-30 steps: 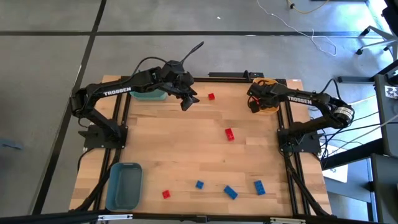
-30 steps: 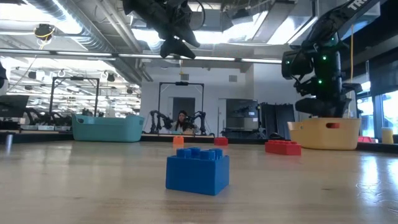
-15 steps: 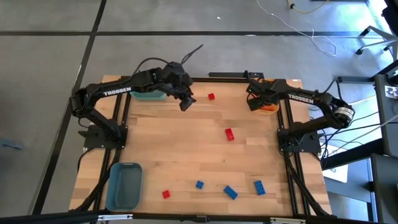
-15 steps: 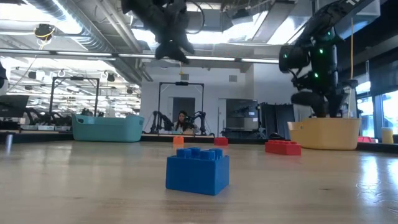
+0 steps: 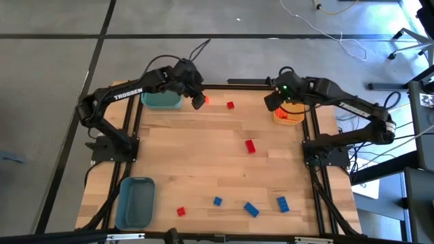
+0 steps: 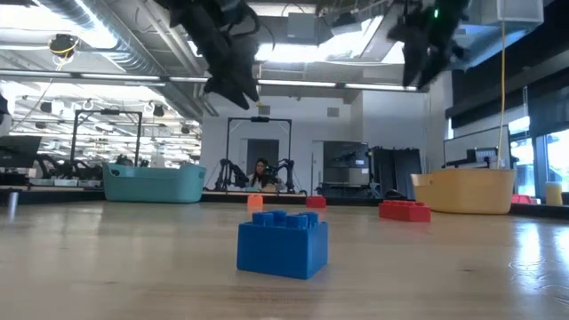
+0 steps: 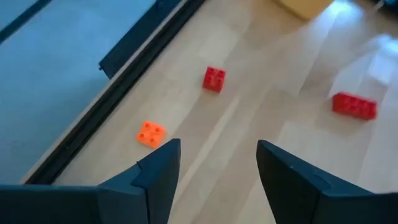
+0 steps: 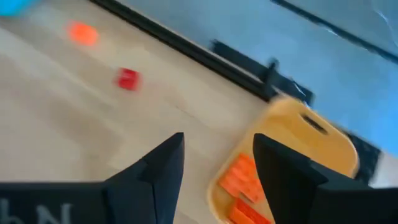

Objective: Sort & place blocks by color
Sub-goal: Put the red game piece into the green bin

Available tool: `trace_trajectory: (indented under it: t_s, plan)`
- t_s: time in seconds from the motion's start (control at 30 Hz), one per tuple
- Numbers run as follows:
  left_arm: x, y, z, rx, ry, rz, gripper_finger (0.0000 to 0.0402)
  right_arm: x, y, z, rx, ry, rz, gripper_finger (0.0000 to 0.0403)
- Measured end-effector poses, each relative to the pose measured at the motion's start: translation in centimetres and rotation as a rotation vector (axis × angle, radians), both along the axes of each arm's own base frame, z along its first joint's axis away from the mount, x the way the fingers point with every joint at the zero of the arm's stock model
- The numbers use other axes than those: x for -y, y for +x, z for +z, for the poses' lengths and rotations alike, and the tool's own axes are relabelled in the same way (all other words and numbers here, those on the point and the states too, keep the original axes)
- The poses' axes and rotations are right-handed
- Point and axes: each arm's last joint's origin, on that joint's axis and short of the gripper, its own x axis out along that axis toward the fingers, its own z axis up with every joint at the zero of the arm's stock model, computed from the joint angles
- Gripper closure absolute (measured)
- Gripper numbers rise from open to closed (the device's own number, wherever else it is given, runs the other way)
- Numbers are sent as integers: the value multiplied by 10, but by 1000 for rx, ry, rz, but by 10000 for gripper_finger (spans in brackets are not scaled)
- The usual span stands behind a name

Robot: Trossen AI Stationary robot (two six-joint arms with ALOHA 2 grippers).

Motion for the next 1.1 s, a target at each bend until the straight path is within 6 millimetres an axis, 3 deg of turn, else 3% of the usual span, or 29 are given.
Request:
trace_trajectory:
  t_s: [0.2, 0.4, 0.53, 0.8, 1.1]
  plan:
    - [-18, -2, -17, -40, -70, -5, 198, -13, 5, 23, 110, 24, 136, 210]
    - [-15, 3, -22, -53, -77, -30, 198, -25, 12, 20, 219, 295, 297, 210]
    - [-11, 6, -22, -53, -72, -51, 198, -36, 13, 16, 228, 440, 243, 210]
    - [-7, 8, -22, -58, -60, -79, 198, -50, 42, -10, 125, 564, 70, 210]
    - [6, 13, -18, -35, -58, -225, 198, -61, 92, -67, -96, 618, 9, 210]
